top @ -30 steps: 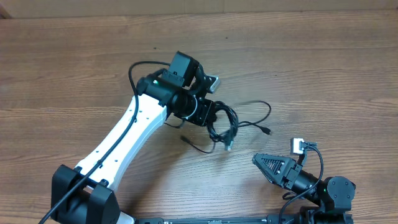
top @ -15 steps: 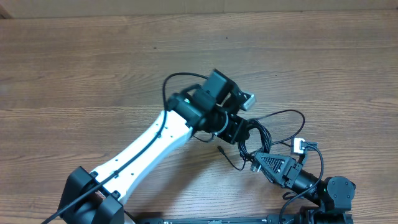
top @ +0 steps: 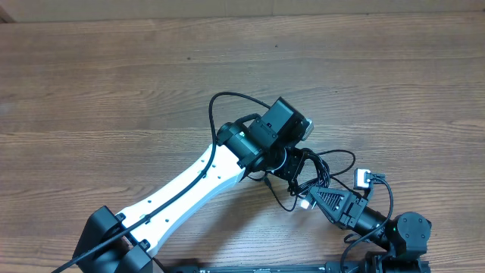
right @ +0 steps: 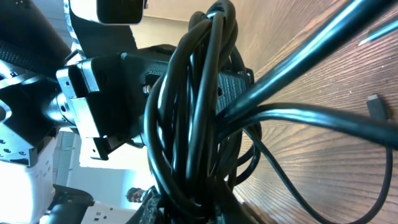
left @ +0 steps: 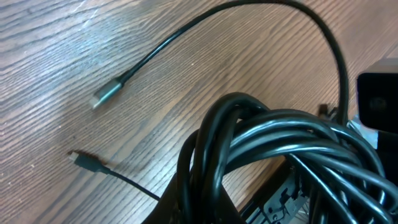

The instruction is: Untangle cables

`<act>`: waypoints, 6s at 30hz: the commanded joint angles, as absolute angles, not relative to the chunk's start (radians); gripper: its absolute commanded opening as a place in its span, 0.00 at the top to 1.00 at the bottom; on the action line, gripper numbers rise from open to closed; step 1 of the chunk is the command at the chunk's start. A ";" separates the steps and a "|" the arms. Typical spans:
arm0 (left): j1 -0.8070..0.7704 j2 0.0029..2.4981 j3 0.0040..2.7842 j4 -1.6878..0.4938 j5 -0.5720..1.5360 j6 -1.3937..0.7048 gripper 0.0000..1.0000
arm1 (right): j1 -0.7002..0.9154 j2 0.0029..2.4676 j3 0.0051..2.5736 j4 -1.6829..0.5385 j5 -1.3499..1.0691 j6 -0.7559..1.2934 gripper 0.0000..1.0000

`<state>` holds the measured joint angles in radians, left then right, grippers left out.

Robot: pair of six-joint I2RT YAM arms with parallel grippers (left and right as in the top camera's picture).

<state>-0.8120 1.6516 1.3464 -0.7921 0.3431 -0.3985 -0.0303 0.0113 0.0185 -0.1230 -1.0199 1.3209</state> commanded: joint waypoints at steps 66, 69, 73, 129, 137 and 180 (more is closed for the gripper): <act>-0.387 1.503 1.346 -1.076 0.943 0.270 0.96 | -0.028 0.116 0.379 -0.549 -0.617 0.932 0.18; -0.388 1.503 1.346 -1.076 0.943 0.270 0.96 | -0.028 0.163 0.414 -0.557 -0.701 0.931 0.18; -0.399 1.503 1.346 -1.069 0.943 0.270 0.96 | -0.028 0.218 0.414 -0.517 -0.869 0.933 0.18; -0.550 1.504 1.346 -0.868 0.482 -0.086 0.96 | 0.328 0.971 0.412 0.160 -0.786 0.920 0.74; -0.545 1.503 1.346 -0.917 0.417 -0.086 0.96 | 0.347 1.036 0.412 0.176 -0.787 0.920 0.96; -0.466 1.492 1.405 -0.999 1.121 0.437 0.96 | 0.347 1.037 0.412 0.443 -0.731 0.918 0.96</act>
